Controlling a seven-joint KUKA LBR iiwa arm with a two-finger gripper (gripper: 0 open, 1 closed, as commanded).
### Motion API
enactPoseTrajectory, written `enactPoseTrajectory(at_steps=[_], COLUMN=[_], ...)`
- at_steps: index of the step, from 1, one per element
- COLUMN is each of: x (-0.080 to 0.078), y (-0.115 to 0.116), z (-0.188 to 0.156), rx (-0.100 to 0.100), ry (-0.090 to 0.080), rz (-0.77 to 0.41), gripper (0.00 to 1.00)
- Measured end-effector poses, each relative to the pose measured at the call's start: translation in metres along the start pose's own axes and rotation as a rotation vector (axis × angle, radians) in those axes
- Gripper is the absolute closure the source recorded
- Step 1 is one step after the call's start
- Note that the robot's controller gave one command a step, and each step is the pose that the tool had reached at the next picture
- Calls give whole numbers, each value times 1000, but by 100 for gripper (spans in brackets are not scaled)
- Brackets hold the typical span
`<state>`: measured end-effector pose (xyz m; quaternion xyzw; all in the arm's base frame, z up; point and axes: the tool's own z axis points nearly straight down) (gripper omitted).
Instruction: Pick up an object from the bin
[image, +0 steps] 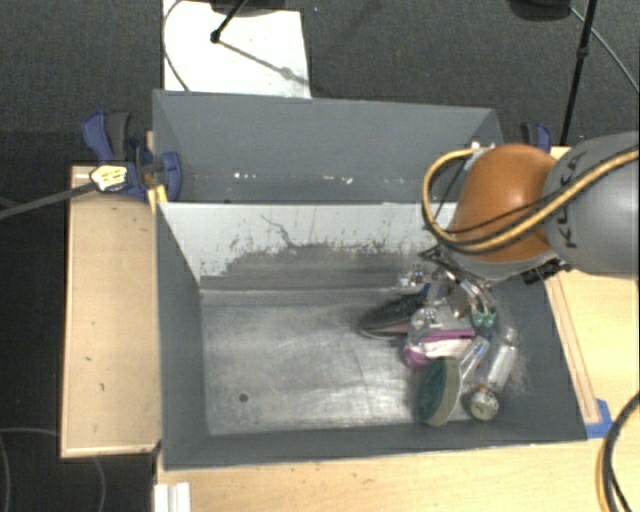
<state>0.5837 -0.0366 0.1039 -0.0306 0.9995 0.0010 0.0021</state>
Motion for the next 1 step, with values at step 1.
enactPoseTrajectory(at_steps=[1], x=[17], y=[14], z=[-127], rx=[3], ry=[-6], rz=[-25], gripper=[100])
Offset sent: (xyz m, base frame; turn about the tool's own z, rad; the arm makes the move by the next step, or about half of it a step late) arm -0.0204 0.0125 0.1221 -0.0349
